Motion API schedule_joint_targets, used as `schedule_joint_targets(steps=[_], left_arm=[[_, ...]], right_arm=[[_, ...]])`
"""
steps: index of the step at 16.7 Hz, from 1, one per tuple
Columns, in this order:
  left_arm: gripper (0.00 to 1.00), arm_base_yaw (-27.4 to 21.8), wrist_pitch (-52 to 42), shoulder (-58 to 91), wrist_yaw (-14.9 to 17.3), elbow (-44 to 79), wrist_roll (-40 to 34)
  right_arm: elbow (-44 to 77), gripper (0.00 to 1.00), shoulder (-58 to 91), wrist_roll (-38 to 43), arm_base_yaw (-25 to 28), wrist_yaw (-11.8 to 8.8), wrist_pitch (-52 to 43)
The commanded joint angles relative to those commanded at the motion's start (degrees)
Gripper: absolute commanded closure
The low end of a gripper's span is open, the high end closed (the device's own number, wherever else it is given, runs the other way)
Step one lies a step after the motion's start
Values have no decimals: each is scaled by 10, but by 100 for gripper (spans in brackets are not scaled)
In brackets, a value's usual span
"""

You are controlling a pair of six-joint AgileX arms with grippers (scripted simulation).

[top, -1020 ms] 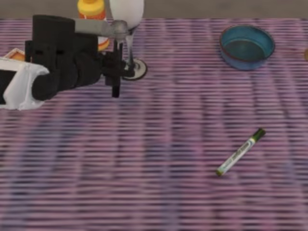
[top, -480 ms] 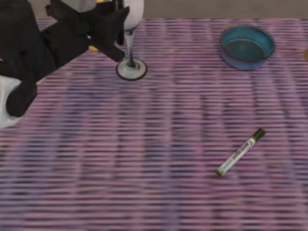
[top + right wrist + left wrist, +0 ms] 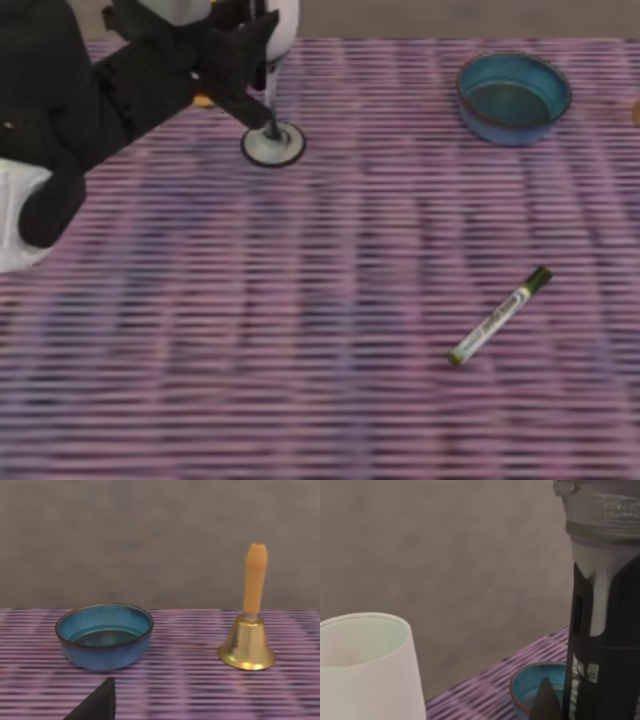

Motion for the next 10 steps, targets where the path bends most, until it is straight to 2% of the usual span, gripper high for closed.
schedule_joint_targets(steps=[7,10], left_arm=[[100,-131,-19,-55,-142,-14,-1],[100,-169,-24,-72,-181,-17,-1]], right_arm=[[0,0,0,0,0,0,0],[0,0,0,0,0,0,0]])
